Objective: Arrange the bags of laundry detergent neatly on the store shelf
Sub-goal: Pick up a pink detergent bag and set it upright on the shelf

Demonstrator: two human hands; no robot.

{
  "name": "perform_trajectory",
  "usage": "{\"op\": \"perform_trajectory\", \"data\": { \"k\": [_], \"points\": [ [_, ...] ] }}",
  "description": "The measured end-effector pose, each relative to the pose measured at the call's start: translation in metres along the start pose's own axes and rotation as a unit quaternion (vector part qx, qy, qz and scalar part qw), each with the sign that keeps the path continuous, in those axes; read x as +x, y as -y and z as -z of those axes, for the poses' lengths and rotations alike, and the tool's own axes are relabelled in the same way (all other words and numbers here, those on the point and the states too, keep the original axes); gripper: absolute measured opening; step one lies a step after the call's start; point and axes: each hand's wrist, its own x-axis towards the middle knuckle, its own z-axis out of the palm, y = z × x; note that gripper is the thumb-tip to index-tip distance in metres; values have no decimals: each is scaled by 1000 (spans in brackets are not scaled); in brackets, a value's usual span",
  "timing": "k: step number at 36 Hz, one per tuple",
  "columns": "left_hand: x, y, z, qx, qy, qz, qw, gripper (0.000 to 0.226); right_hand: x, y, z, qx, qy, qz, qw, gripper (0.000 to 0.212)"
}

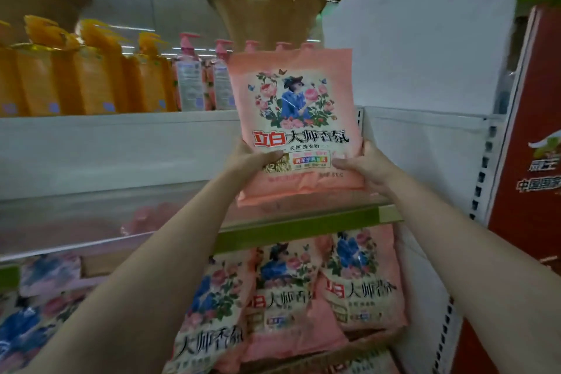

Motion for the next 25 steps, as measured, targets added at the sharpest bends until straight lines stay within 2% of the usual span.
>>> {"op": "perform_trajectory", "data": {
  "k": [2, 4, 7, 9, 10, 13, 15, 18, 20, 21, 23, 25],
  "points": [
    [17, 6, -7, 60, 27, 13, 998, 44, 14, -1, 10, -22, -10, -1, 1000, 68],
    [35, 13, -11, 106, 74, 21, 991, 49, 30, -4, 20, -46, -25, -7, 999, 63],
    [54, 22, -17, 157, 122, 52, 979, 71, 44, -8, 29, -65, -30, -13, 997, 51],
    [71, 28, -20, 197, 115, 58, 972, 87, 52, -14, 35, -78, -21, -22, 996, 36],
    [75, 28, -22, 215, 111, 56, 969, 93, 58, -18, 36, -81, -16, -30, 996, 36],
    [92, 31, -30, 269, 41, -5, 962, 99, 74, -29, 38, -88, -20, -26, 996, 50],
    [97, 33, -41, 270, -16, -68, 960, 101, 82, -31, 38, -96, -20, 29, 995, 51],
    [107, 42, -52, 254, -66, -117, 958, 91, 101, -36, 43, -103, -48, 57, 992, 62],
    [118, 49, -52, 263, -78, -97, 957, 84, 121, -41, 46, -157, -73, 37, 984, 83],
    [125, 51, -52, 275, -83, -80, 955, 78, 130, -44, 47, -168, -72, 15, 983, 87],
    [133, 53, -51, 285, -93, -51, 953, 68, 148, -51, 51, -178, -68, -18, 982, 84],
    [142, 58, -51, 291, -90, -54, 951, 72, 162, -57, 56, -184, -66, -24, 980, 86]
  ]
}}
